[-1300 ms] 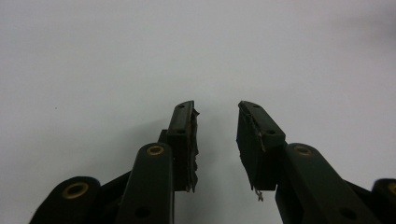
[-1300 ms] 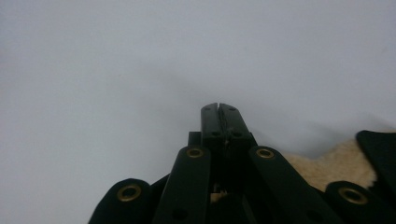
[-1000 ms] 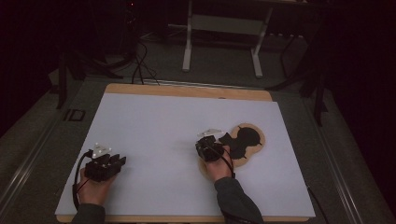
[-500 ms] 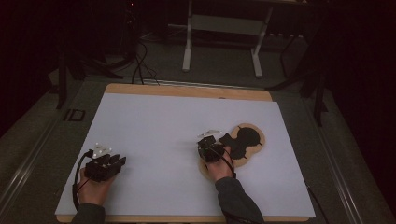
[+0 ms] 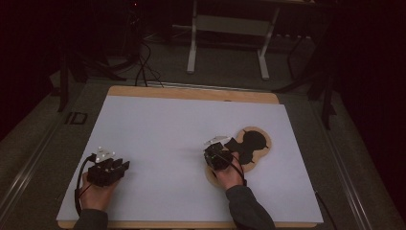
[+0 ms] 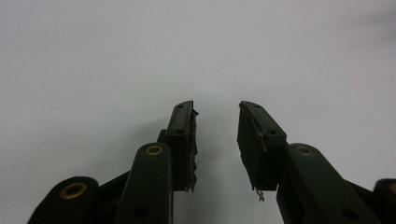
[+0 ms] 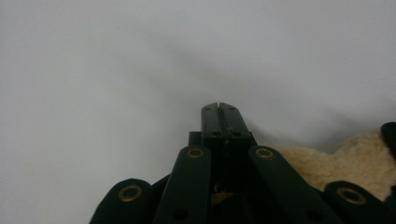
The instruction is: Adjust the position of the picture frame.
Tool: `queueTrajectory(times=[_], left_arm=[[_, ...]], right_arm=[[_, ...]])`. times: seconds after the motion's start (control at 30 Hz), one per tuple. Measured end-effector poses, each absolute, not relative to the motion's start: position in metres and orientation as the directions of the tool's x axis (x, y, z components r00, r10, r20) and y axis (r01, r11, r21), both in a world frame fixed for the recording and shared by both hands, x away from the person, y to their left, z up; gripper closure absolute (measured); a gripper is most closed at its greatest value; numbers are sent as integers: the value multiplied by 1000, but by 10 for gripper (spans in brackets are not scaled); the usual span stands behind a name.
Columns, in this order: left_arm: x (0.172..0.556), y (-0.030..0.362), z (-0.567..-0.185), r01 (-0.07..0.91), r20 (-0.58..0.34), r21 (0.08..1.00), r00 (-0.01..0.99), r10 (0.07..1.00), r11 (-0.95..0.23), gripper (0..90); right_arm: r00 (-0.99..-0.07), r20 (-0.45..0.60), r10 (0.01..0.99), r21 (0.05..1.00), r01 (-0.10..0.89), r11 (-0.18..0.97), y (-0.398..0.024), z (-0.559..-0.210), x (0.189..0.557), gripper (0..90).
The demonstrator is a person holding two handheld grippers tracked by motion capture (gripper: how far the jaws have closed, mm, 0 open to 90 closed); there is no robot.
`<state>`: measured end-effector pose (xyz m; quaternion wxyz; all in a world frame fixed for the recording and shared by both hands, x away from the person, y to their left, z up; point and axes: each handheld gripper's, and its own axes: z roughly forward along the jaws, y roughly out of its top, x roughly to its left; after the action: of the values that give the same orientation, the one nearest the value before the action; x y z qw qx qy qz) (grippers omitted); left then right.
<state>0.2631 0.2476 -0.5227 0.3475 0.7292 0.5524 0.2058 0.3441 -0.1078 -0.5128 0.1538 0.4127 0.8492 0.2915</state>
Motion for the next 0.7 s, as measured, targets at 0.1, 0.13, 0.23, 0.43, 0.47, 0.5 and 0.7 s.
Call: queueTrajectory(times=[0.1, 0.13, 0.23, 0.43, 0.47, 0.5, 0.7], left_arm=[[263, 248, -523, 662, -86, 735, 304, 949, -146, 669], [263, 248, -523, 662, -87, 735, 303, 949, -145, 668], [263, 248, -523, 662, -88, 735, 302, 949, -143, 667], [263, 248, -522, 662, -87, 735, 303, 949, -144, 666], [263, 248, -522, 662, -86, 735, 303, 949, -144, 665], [263, 248, -523, 662, -86, 735, 303, 949, -145, 665], [263, 247, -523, 663, -85, 734, 304, 949, -147, 665]], right_arm=[[-623, -23, 782, 611, 610, 504, -107, -512, 341, 900], [-625, -30, 780, 607, 608, 512, -107, -512, 340, 900], [-635, -40, 772, 593, 606, 529, -109, -511, 336, 900], [-650, -37, 759, 578, 606, 547, -116, -510, 328, 900], [-651, -37, 758, 576, 606, 548, -118, -510, 326, 900], [-655, -39, 755, 577, 602, 552, -120, -510, 324, 900], [-668, -30, 744, 580, 595, 557, -132, -510, 312, 900]])
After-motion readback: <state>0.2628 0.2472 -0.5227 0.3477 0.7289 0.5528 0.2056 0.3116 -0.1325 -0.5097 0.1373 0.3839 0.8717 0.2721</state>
